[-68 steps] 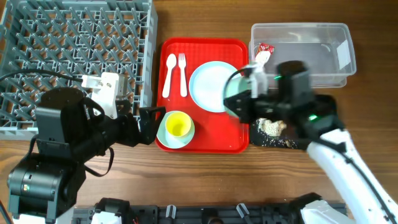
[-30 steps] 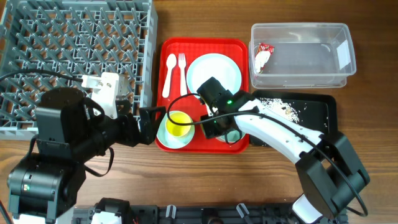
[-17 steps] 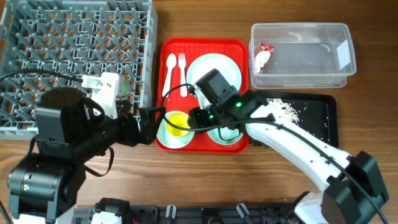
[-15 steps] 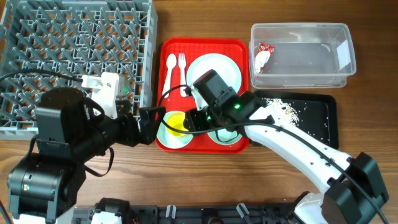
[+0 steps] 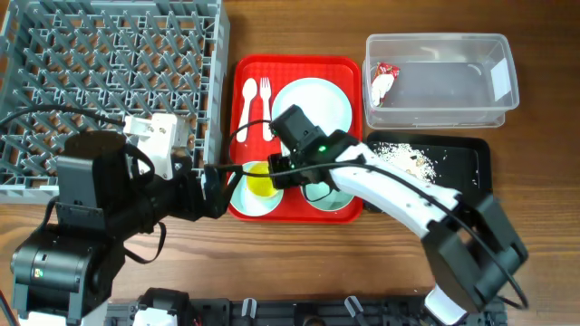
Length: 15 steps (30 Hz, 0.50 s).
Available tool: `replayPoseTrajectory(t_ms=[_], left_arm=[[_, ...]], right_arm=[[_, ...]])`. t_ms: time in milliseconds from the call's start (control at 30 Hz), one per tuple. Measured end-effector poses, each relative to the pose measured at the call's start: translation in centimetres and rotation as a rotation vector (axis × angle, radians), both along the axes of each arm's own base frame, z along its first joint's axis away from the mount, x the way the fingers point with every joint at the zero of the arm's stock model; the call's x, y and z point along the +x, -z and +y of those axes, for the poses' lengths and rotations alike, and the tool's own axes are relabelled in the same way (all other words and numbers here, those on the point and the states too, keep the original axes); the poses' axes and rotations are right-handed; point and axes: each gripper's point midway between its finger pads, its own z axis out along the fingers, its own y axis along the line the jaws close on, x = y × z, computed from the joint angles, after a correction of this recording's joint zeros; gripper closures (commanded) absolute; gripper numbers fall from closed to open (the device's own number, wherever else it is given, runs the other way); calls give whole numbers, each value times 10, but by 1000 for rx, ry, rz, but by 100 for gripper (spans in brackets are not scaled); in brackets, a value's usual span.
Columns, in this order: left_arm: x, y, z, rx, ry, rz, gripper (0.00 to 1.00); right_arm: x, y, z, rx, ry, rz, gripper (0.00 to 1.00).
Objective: Sort waste into correct bins and load items into the dishwasher rack
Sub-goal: 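Return the green bowl to the red tray with the right gripper, then lift the yellow cup out of the blue bowl with the right gripper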
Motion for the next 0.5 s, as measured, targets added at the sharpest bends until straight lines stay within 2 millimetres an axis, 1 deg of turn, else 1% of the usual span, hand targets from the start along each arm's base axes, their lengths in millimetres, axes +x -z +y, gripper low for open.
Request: replayPoseTrajectory(t_ms=[67,200,267,300,333,400,433,467,500], left_arm=[[-2,2,0,1,0,12,0],[-11,12,4,20,-8,72,0],[-11,16,8,41,-28,83,0],[-10,16,10,50,-37,81,0],[-9,17,13,62,-53,78,0],[-3,17,22,69,-108,76,0],[2,18,28,67,-144,81,0],[7,18,33,51,-178,94,0],[10,20,35,29,-194,111,0]], right_arm=[[-2,4,1,1,2,17,96],[-2,3,1,7,4,22,96],[0,-2,-1,14,11,20,96],[2,-9,-5,23,22,12,96],[7,-24,-13,43,45,-4,95],[23,-65,-35,110,110,-64,96],[31,-89,-46,158,136,-104,96],[38,-120,-60,226,152,-166,96],[40,-144,-69,282,140,-214,96]])
